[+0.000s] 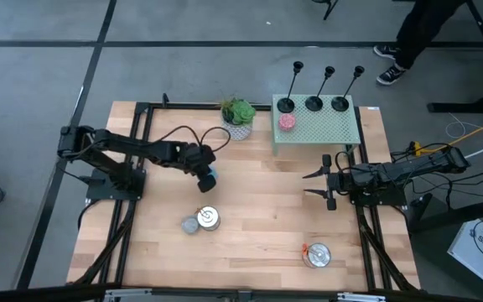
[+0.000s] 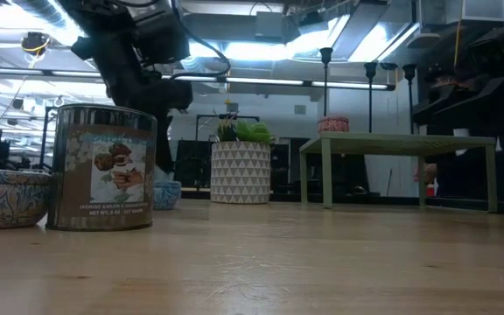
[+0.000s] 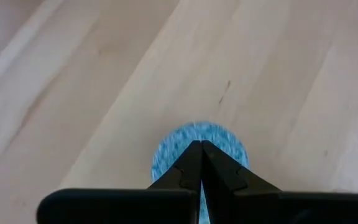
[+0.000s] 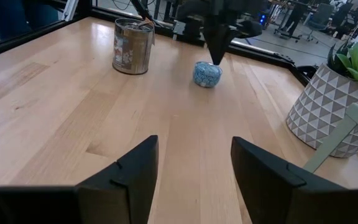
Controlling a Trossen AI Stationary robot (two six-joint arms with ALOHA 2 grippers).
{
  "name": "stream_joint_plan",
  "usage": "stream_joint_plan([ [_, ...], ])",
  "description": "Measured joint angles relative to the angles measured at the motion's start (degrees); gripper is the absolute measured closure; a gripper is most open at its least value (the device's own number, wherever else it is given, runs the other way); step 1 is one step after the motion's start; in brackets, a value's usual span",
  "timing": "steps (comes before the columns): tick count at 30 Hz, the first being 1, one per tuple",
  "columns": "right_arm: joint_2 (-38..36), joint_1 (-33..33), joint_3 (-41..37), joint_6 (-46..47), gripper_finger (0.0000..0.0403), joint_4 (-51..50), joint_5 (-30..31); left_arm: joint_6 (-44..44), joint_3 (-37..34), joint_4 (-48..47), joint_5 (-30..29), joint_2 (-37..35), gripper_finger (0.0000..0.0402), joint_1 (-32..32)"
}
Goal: Pick & Place candle stick holders
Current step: Move the blue white scented candle to the middle of the table
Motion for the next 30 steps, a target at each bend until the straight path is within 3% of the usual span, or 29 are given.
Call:
stream_joint_plan([
  [6,0.0,0.0,0.0,0.0,0.0199,0.0,0.0,2.6,0.0,0.7,2.4,1.7,0.0401,1.3],
  [10,0.0,0.0,0.0,0.0,0.0199,0.0,0.0,2.7,1.8,-4.5,4.1,1.6,0.0399,0.9],
  [16,0.0,0.0,0.0,0.0,0.0199,0.0,0.0,4.9,7.0,-13.7,-1.0,1.5,0.0399,-1.7],
  [22,0.0,0.0,0.0,0.0,0.0199,0.0,0.0,4.6,7.3,-13.9,-2.4,1.9,0.0400,-2.5],
  [30,0.0,0.0,0.0,0.0,0.0199,0.0,0.0,4.3,7.5,-12.9,-3.7,8.0,0.0400,-2.4],
])
